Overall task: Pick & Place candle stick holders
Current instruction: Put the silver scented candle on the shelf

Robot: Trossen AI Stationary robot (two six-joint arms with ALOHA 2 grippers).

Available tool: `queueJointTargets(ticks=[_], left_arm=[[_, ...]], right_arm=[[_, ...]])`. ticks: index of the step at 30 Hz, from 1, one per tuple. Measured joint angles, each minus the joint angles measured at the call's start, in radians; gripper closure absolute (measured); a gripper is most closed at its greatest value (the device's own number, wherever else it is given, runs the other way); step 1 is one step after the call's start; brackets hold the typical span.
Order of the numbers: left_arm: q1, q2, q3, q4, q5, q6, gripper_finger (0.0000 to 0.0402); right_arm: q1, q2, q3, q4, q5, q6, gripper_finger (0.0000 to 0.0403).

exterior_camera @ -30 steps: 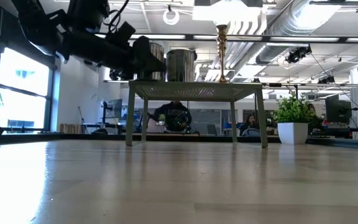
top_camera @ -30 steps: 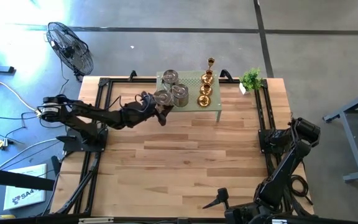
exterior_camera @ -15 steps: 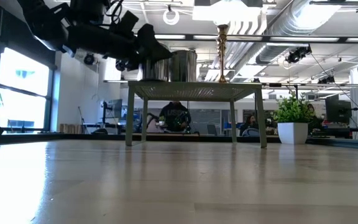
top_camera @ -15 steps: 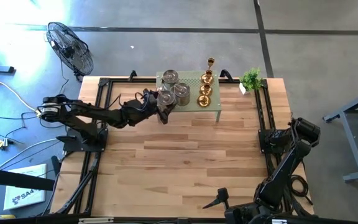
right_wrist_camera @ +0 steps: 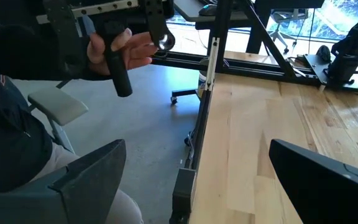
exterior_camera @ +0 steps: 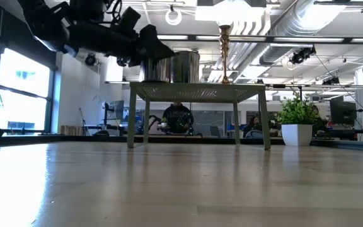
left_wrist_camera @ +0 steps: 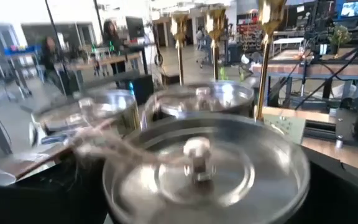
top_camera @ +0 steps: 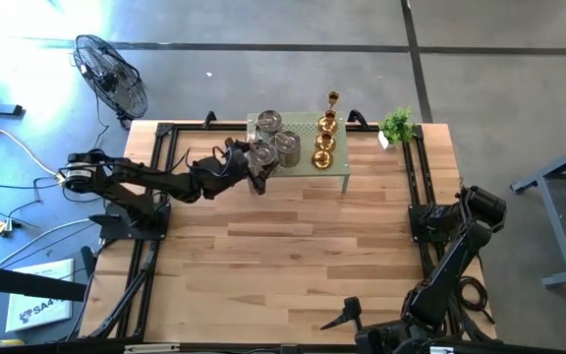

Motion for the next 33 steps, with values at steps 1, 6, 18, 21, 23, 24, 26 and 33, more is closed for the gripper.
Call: queueJointTargets(ticks=[1,6,18,21,23,24,26,33], left_arm=[[0.000,0.000,0.000,0.015,0.001,0.023,0.0022],[0.000,0.000,0.000,0.065,0.008,0.081,0.0022],[0.000,0.000,0.037,0.071,0.001,0.196,0.0021],[0.000,0.000,0.047,0.072,0.000,0.219,0.0021],[0.000,0.000,0.049,0.070,-0.002,0.257,0.0021],[0.000,0.000,0.049,0.071,-0.002,0.274,0.0021],[0.000,0.000,0.049,0.070,-0.003,0.310,0.0021],[0.000,0.000,0.049,0.054,-0.003,0.524,0.0021]], right_arm=[[0.000,0.000,0.000,0.000,0.000,0.000,0.0012],[0.000,0.000,0.000,0.000,0.000,0.001,0.0012],[0.000,0.000,0.000,0.000,0.000,0.002,0.0012],[0.000,0.000,0.000,-0.001,0.000,0.011,0.0012],[0.000,0.000,0.000,-0.004,0.000,0.017,0.0012],[0.000,0.000,0.000,-0.006,0.000,0.017,0.0012],[0.000,0.000,0.000,-0.007,0.000,0.019,0.0012],[0.000,0.000,0.000,-0.007,0.000,0.021,0.0012]])
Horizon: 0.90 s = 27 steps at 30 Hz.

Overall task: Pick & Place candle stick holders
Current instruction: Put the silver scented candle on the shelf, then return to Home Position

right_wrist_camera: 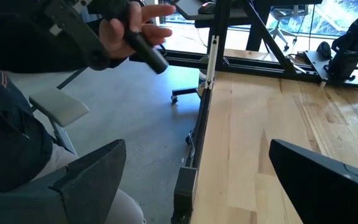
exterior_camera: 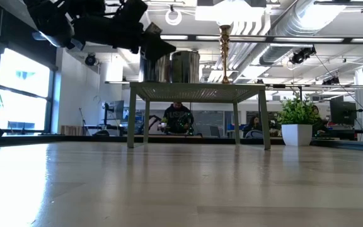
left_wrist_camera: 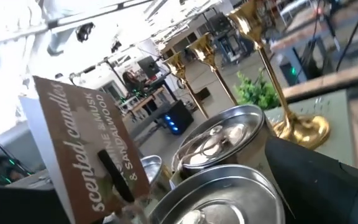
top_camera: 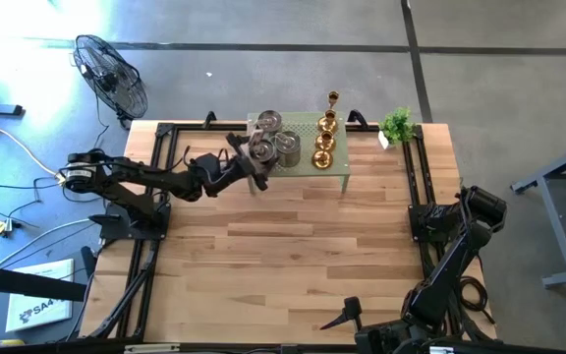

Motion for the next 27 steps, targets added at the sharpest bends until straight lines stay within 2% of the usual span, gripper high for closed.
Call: queueJointTargets(ticks=[6,14,21,27], left_arm=[[0.000,0.000,0.000,0.000,-0.043,0.145,0.0021],[0.000,0.000,0.000,0.026,-0.051,0.145,0.0021],[0.000,0.000,0.000,0.098,0.005,0.137,0.0021],[-0.024,0.000,0.000,0.276,0.019,0.150,0.0021]], right_arm=[[-0.001,0.000,0.000,0.000,0.000,0.023,0.0012],[-0.001,0.000,0.000,0.000,0.005,0.021,0.0012],[-0.002,0.000,0.000,0.000,0.008,0.017,0.0012],[-0.002,0.000,0.000,0.000,0.007,0.016,0.0012]])
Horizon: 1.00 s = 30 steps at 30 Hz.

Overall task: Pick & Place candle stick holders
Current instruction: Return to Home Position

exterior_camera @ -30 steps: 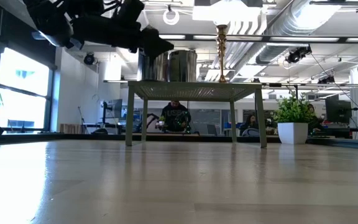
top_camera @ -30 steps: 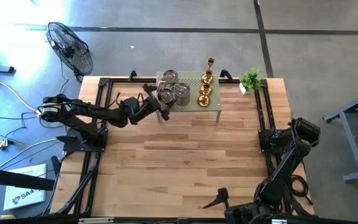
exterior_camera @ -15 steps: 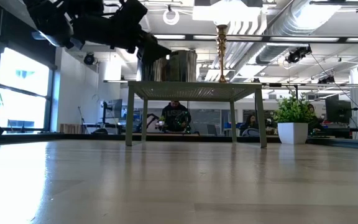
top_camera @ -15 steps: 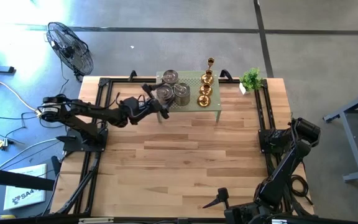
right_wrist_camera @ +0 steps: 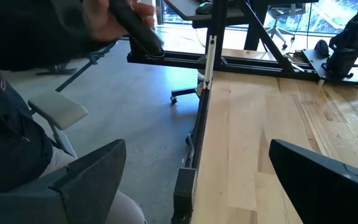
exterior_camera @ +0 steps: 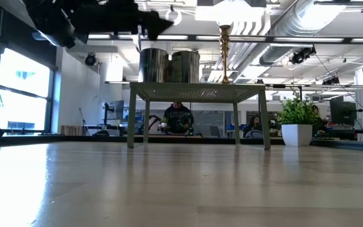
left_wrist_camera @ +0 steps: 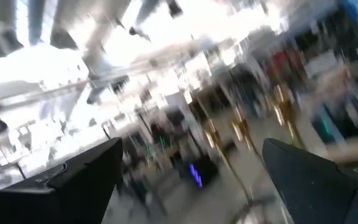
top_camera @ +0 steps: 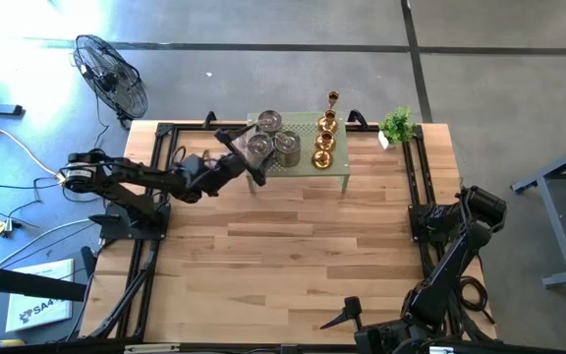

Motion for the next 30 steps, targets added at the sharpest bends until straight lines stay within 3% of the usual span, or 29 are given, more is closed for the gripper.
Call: queueJointTargets(ticks=[5,11,15,21,26,30], left_arm=[[-0.060,-0.030,0.006,0.169,0.007,-0.022,0.0021],[-0.207,-0.165,0.012,0.141,-0.112,-0.039,0.0021],[-0.297,-0.252,0.012,0.103,-0.279,0.024,0.0021],[-0.405,-0.358,0.012,-0.087,-0.579,0.104,0.0021],[-0.472,-0.405,0.011,-0.228,-0.805,0.134,0.0021],[-0.506,-0.411,0.011,-0.248,-0.943,0.186,0.0021]], right_arm=[[0.000,0.000,0.000,0.000,0.000,0.002,0.0012],[0.000,0.000,0.000,0.000,0.058,-0.035,0.0012],[0.000,-0.005,0.000,0.000,0.043,-0.077,0.0012],[-0.002,-0.008,0.000,0.024,0.038,-0.117,0.0012],[-0.012,-0.008,0.000,0.060,0.038,-0.184,0.0012],[-0.017,-0.008,0.000,0.060,0.048,-0.275,0.0012]])
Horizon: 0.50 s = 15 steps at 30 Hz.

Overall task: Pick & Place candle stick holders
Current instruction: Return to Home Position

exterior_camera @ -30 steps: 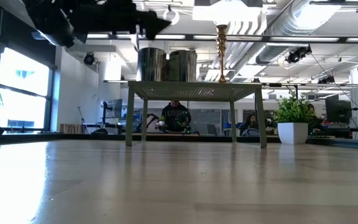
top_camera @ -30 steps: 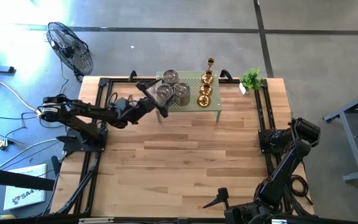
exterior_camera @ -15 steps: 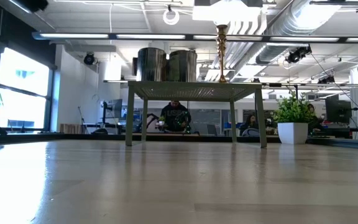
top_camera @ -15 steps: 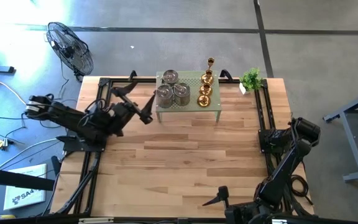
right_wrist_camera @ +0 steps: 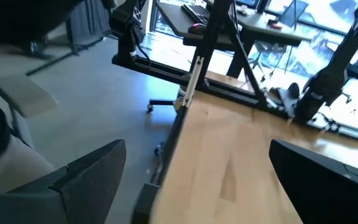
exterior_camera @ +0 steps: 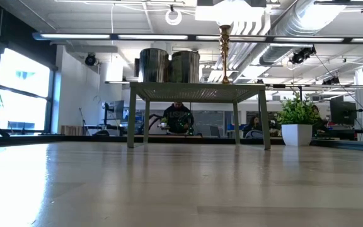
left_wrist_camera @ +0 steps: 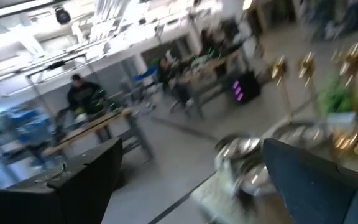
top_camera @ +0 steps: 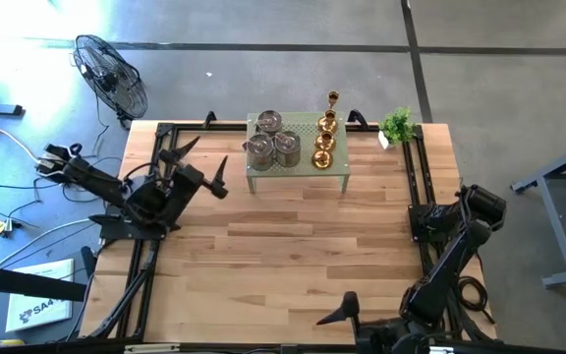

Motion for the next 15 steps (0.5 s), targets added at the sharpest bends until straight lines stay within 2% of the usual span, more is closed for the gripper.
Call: queueJointTargets(ticks=[4,10,15], left_arm=[[-0.023,0.000,0.000,0.000,-0.093,0.084,0.0021],[-0.027,0.000,0.000,-0.013,-0.095,0.088,0.0021],[-0.027,0.001,0.000,-0.030,-0.140,0.087,0.0021]], right_arm=[[-0.015,0.000,0.000,0.000,0.000,-0.103,0.0012],[-0.037,0.000,0.000,-0.001,-0.012,-0.118,0.0012],[-0.055,0.000,0.000,0.000,-0.013,-0.119,0.0012]])
